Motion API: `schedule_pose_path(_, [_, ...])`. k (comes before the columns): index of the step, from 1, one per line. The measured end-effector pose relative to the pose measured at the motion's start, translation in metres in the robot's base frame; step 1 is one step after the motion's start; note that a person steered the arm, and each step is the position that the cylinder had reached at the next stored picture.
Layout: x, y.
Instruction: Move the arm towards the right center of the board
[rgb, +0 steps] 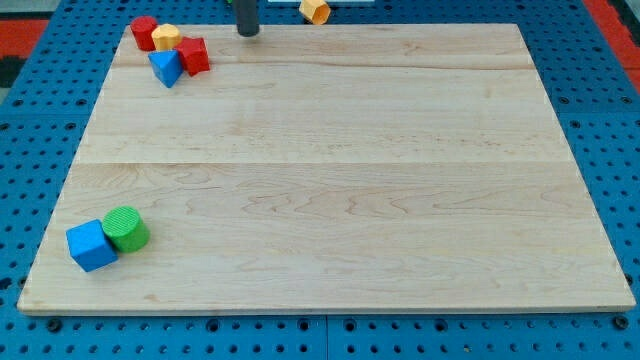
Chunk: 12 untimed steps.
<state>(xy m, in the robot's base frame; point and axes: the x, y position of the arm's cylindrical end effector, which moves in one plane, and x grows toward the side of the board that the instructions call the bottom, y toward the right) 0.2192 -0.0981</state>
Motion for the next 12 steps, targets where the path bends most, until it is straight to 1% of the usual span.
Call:
schedule_pose_path(1, [0.036,-0.032])
schedule_pose_path(2, [0.032,-0.087])
schedule_pose_path(3, [0.027,-0.087])
schedule_pose_path(4, [0.054,-0.021])
schedule_pose_path(5, [0.104,0.042])
schedule_pose_path(6, [0.148,0.068])
schedule_pose_path(7, [0.149,0.123])
schedule_pose_path(8, [0.138,0.182])
schedule_pose_path(9, [0.124,0.222])
schedule_pose_path(12, [0.121,0.241])
